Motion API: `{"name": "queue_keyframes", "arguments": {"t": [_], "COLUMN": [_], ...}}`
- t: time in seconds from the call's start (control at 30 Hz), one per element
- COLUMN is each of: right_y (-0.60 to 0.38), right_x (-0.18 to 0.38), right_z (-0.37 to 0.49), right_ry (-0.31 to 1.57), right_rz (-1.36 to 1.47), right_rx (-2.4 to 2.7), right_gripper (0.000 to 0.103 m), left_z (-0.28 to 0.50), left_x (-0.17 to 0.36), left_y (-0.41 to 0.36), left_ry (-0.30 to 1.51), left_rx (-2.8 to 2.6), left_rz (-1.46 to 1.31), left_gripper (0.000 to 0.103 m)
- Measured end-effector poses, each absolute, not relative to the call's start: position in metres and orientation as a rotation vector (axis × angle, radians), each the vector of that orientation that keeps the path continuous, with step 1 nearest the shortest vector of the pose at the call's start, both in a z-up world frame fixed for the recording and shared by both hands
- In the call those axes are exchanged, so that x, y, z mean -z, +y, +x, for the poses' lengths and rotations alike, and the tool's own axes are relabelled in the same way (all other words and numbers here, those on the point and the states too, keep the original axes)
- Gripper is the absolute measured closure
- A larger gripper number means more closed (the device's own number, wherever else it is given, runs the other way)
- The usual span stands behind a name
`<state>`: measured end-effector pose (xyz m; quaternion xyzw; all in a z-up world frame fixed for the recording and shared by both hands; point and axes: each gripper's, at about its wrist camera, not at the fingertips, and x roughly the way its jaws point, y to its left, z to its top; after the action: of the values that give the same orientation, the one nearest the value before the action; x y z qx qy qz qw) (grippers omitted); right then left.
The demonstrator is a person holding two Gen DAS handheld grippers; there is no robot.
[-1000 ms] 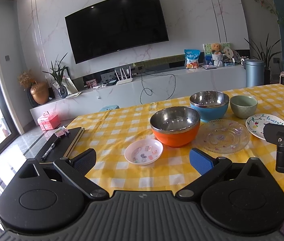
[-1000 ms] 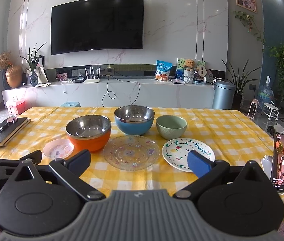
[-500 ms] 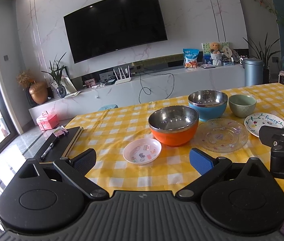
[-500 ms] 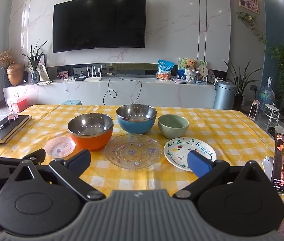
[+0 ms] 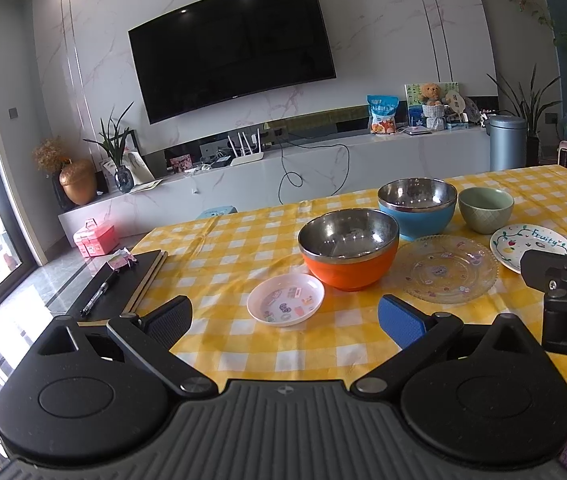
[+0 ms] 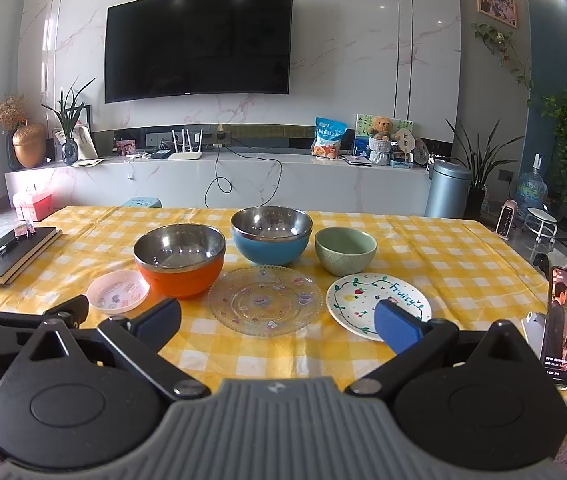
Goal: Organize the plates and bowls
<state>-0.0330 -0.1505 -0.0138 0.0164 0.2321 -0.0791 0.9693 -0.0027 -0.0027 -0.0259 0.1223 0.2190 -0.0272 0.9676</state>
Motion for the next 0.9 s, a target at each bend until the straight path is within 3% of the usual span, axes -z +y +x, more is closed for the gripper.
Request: {"name": "queue_keyframes", "arguments": {"t": [0.9], "right_y": [-0.152], "right_x": [0.015], "right_z": [-0.031], "right_ry": [0.474], "right_rz": [0.035], "right_rx": [0.165], "right_gripper": [0.002], "left_z": [-0.005], "left_x": [0.035], "left_y": [-0.004], "left_ry": [0.449], "left_rx": [0.059], "left_rz": [0.249], "left_gripper": [0.0]}}
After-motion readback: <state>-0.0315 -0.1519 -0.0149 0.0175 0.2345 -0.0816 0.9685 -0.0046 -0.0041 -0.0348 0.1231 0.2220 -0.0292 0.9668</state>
